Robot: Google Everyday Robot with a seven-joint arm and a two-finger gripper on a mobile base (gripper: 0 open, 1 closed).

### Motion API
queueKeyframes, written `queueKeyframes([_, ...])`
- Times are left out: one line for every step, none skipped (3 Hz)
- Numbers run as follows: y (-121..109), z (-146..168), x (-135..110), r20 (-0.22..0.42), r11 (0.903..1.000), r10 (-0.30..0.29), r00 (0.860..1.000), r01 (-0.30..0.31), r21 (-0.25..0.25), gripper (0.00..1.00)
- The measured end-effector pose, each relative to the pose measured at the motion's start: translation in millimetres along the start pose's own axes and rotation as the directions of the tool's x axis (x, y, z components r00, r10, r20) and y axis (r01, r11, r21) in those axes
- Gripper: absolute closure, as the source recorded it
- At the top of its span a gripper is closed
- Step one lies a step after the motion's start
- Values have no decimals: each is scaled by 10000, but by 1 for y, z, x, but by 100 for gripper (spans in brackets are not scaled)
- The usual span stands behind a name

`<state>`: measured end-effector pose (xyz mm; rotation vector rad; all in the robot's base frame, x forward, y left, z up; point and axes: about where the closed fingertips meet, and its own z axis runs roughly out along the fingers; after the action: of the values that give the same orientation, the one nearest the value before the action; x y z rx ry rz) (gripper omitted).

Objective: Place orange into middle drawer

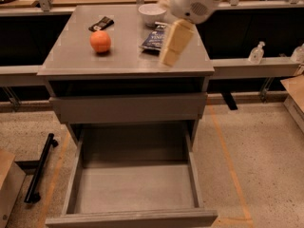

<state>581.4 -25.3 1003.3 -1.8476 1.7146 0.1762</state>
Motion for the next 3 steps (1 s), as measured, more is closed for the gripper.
queueKeyframes([-38,37,-58,583,9901,-1388,9886,1397,-121,0])
queueKeyframes([-72,77,-113,1150,9688,-2432,9631,2469,-193,0])
queueKeyframes([-84,71,-134,1465,9647,-2623,9538,2627,174,0])
